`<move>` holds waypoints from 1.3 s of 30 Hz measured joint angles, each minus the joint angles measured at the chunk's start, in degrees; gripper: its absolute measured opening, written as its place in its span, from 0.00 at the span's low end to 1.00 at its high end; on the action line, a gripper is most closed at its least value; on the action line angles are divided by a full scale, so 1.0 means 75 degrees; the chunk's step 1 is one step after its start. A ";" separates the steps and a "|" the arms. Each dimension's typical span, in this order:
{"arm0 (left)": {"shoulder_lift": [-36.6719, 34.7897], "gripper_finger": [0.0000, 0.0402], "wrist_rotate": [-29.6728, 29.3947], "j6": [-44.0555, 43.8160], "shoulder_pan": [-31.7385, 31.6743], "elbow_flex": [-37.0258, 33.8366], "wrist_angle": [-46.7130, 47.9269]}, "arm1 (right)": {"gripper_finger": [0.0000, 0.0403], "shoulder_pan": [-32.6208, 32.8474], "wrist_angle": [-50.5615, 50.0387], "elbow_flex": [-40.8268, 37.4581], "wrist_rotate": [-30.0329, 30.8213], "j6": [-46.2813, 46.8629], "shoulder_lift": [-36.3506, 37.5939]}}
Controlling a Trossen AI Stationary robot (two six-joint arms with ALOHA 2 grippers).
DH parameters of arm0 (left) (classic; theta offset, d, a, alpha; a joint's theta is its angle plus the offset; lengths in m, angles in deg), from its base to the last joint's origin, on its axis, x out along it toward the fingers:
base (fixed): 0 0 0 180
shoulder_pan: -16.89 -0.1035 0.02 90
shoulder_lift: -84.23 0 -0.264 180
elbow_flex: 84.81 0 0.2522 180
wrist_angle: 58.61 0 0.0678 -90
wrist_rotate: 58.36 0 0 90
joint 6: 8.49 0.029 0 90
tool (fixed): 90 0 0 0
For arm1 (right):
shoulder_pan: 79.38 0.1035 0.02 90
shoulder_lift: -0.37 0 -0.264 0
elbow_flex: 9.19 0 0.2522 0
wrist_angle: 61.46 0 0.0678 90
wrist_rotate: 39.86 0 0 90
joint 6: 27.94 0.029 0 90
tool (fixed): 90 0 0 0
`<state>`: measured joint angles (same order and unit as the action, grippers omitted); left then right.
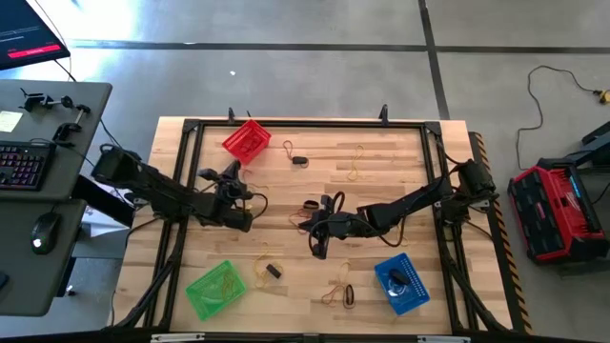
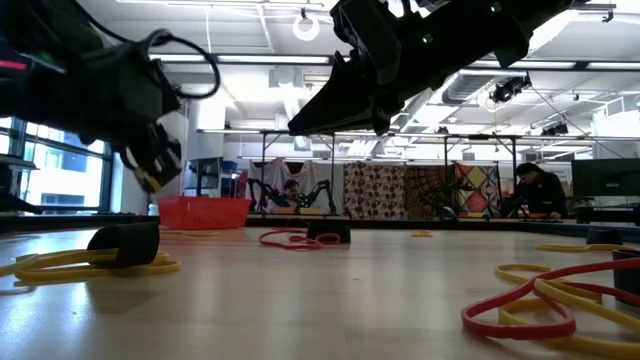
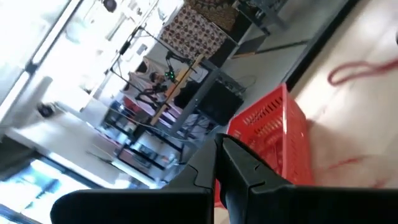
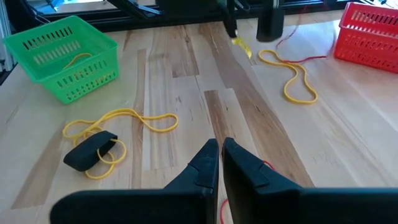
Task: Sort rubber bands into baskets
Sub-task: Put the black rubber band into the blue basket
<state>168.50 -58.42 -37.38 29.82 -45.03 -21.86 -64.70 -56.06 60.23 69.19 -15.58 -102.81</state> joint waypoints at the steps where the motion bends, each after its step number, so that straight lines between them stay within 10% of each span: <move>1: 0.0147 0.01 0.0002 0.0201 0.0000 0.0000 -0.0085 | 0.03 0.0000 0.0001 0.0000 0.0009 0.0003 0.0000; 23: 0.1369 0.01 0.0150 0.1003 0.0378 0.0584 -0.1284 | 0.03 0.0000 0.0140 -0.0003 0.0038 -0.0114 0.0000; 32: 0.1369 0.01 0.2492 0.1560 0.0683 0.0723 -0.2408 | 0.03 -0.0003 0.0178 -0.0003 0.0345 -0.0305 0.0000; 39: 0.1372 0.01 0.5936 0.4766 0.0289 -0.0040 -0.7282 | 0.03 -0.0058 0.0098 -0.0003 0.0415 -0.0429 0.0000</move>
<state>178.79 -13.90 -1.64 31.99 -45.33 -76.48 -65.14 -55.32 60.20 72.30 -18.80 -102.81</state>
